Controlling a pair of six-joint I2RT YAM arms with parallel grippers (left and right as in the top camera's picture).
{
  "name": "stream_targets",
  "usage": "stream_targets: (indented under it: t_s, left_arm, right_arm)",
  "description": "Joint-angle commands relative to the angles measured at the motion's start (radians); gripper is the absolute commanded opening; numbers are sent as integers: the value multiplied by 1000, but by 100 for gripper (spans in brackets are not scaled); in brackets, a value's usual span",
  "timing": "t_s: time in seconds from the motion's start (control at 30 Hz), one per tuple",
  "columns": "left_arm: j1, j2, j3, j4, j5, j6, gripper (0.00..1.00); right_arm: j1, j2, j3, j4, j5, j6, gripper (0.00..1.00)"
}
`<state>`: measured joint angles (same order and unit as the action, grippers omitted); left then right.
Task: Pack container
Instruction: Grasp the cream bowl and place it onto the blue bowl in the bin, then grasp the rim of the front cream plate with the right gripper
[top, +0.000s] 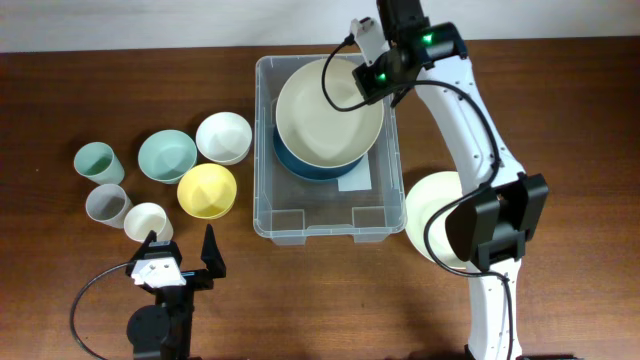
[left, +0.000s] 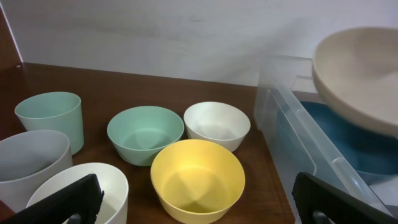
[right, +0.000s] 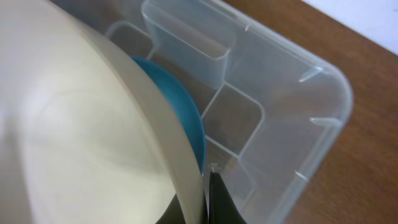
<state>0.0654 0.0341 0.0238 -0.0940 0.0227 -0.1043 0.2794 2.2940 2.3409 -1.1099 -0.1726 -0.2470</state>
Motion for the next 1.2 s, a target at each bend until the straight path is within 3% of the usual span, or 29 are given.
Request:
stream_targets:
  t_s: [0.0, 0.3, 0.33, 0.37, 0.4, 0.47, 0.5, 0.73, 0.83, 1.0, 1.1, 1.17]
  left_arm:
    - [-4, -7, -6, 0, 7, 16, 100]
    - [-4, -7, -6, 0, 7, 16, 100]
    - [-4, -7, -6, 0, 7, 16, 100]
    - [-4, -7, -6, 0, 7, 16, 100]
    - [-4, -7, -6, 0, 7, 16, 100]
    - [-4, -7, -6, 0, 7, 16, 100]
    - [-4, -7, -6, 0, 7, 16, 100]
    - [-4, -7, -6, 0, 8, 16, 100]
    - [-4, -7, -6, 0, 7, 16, 100]
    - [-4, -7, -6, 0, 7, 16, 100]
    - [-4, -7, -6, 0, 8, 16, 100]
    - [-4, -7, -6, 0, 7, 16, 100]
  right_arm:
    - [2, 3, -54, 50, -3, -2, 4]
    - [3, 3, -122, 158, -14, 54, 4]
    - [3, 3, -122, 158, -34, 54, 8]
    - [3, 3, -122, 158, -48, 54, 31]
    - [3, 3, -122, 158, -63, 54, 67]
    - [3, 3, -122, 156, -73, 54, 85]
    - [3, 3, -122, 153, -80, 54, 87]
    - [-24, -35, 11, 85, -50, 77, 88]
    - [-101, -72, 163, -69, 70, 155, 88]
    - [-299, -82, 354, -415, 106, 154, 88]
    - [-427, -79, 344, -572, 106, 146, 88]
    - [-488, -78, 290, -589, 77, 147, 87]
